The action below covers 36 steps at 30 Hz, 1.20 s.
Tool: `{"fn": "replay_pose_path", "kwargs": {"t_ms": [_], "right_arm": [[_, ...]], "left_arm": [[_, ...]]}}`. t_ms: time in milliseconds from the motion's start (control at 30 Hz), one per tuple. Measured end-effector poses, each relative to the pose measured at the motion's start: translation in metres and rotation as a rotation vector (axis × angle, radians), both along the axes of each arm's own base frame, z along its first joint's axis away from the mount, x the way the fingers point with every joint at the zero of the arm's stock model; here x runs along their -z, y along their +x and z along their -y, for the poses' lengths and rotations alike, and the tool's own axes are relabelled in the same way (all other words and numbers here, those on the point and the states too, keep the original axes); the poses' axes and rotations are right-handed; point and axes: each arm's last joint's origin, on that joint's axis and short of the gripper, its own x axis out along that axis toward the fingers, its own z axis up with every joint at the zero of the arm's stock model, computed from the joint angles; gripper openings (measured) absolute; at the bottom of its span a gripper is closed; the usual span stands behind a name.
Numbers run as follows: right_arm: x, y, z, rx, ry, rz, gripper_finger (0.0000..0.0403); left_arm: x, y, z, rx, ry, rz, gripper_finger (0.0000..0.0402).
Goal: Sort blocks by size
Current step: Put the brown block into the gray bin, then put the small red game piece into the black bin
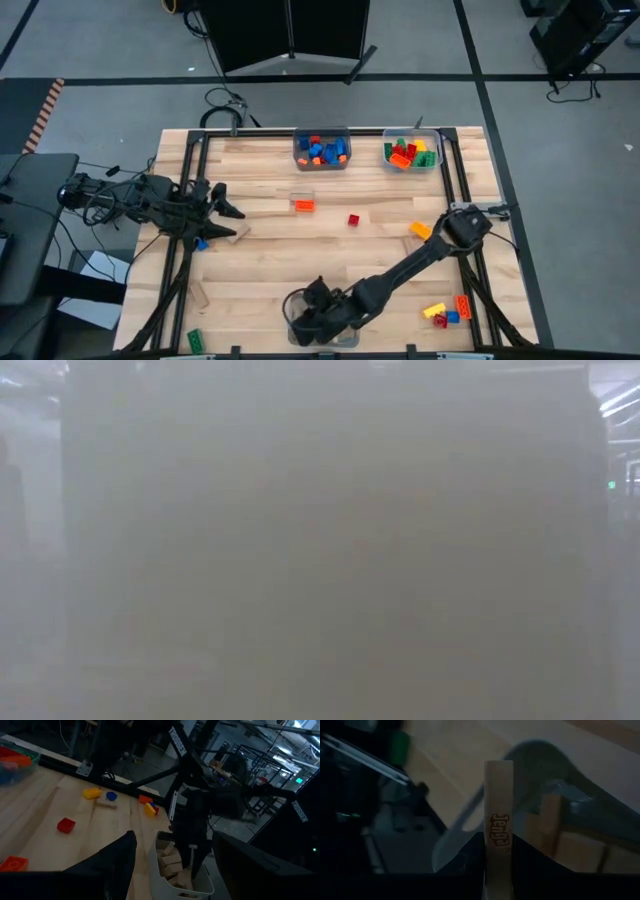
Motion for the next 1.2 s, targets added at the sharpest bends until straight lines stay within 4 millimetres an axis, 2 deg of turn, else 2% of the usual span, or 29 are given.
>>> {"fn": "replay_pose_path", "kwargs": {"t_ms": [200,467,667,733,1033,1200], "right_arm": [[-0.012,-0.006,0.003,-0.003,-0.037,-0.064,0.0073],[-0.013,-0.007,0.002,-0.062,-0.034,-0.076,0.0139],[-0.014,-0.004,0.007,-0.086,-0.06,-0.071,0.0158],[-0.016,-0.004,0.011,-0.094,-0.074,-0.079,0.0159],[-0.056,-0.024,0.042,-0.102,-0.188,-0.156,0.0151],[-0.064,-0.029,0.057,-0.116,-0.265,-0.202,0.0153]], "left_arm": [[-0.001,0.0,0.0,-0.001,-0.011,0.003,0.0266],[-0.004,0.0,0.0,-0.001,-0.018,0.036,0.0266],[-0.004,0.0,0.0,-0.01,0.048,0.058,0.0266],[-0.004,0.0,-0.001,-0.022,0.059,0.06,0.0266],[-0.004,0.001,-0.003,-0.099,0.065,0.058,0.0266],[-0.004,0.001,-0.003,-0.101,0.065,0.058,0.0266]]}}
